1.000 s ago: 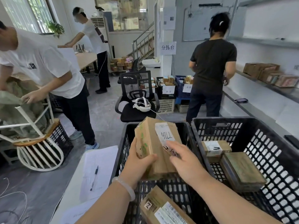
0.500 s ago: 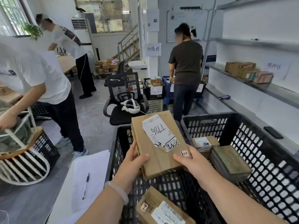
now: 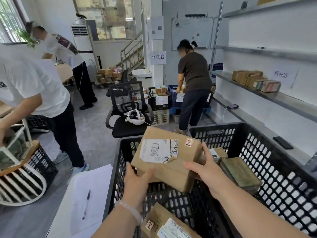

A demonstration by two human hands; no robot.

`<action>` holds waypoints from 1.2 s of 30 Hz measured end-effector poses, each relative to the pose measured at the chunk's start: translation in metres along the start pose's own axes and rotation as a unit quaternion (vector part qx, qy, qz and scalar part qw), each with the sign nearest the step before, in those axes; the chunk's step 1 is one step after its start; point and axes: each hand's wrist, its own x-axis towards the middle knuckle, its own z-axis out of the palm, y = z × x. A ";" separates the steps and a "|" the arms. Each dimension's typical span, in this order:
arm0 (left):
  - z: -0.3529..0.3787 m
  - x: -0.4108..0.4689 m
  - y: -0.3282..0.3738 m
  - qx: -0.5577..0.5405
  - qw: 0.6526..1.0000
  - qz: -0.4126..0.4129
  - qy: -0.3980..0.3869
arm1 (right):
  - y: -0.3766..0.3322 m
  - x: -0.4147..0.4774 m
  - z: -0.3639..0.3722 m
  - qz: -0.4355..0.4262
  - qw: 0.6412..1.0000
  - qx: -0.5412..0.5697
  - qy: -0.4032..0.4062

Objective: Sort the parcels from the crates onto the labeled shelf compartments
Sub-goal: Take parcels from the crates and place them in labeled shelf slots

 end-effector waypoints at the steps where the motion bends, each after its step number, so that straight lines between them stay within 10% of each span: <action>1: -0.005 0.004 0.003 0.072 0.996 0.025 0.051 | -0.003 0.000 -0.004 -0.009 1.000 -0.016 -0.004; 4: -0.022 0.016 0.016 0.217 0.961 0.143 0.096 | -0.008 -0.002 -0.010 -0.032 0.995 -0.087 -0.026; 7: -0.033 0.027 0.030 0.332 0.917 0.203 -0.083 | -0.012 -0.008 -0.007 -0.031 0.983 -0.163 -0.078; 14: -0.045 0.025 0.043 0.308 0.878 0.038 -0.365 | -0.022 -0.017 0.000 -0.072 0.954 -0.241 -0.162; 21: -0.050 0.024 0.023 0.186 0.941 0.019 -0.281 | -0.023 -0.013 0.004 -0.150 0.938 -0.309 -0.049; 28: -0.015 0.019 0.037 0.034 0.978 0.034 -0.201 | -0.009 -0.036 -0.003 -0.104 0.984 -0.134 0.053; 36: 0.083 0.002 0.057 0.008 0.925 0.058 -0.376 | -0.036 -0.091 -0.072 -0.131 0.957 -0.098 0.238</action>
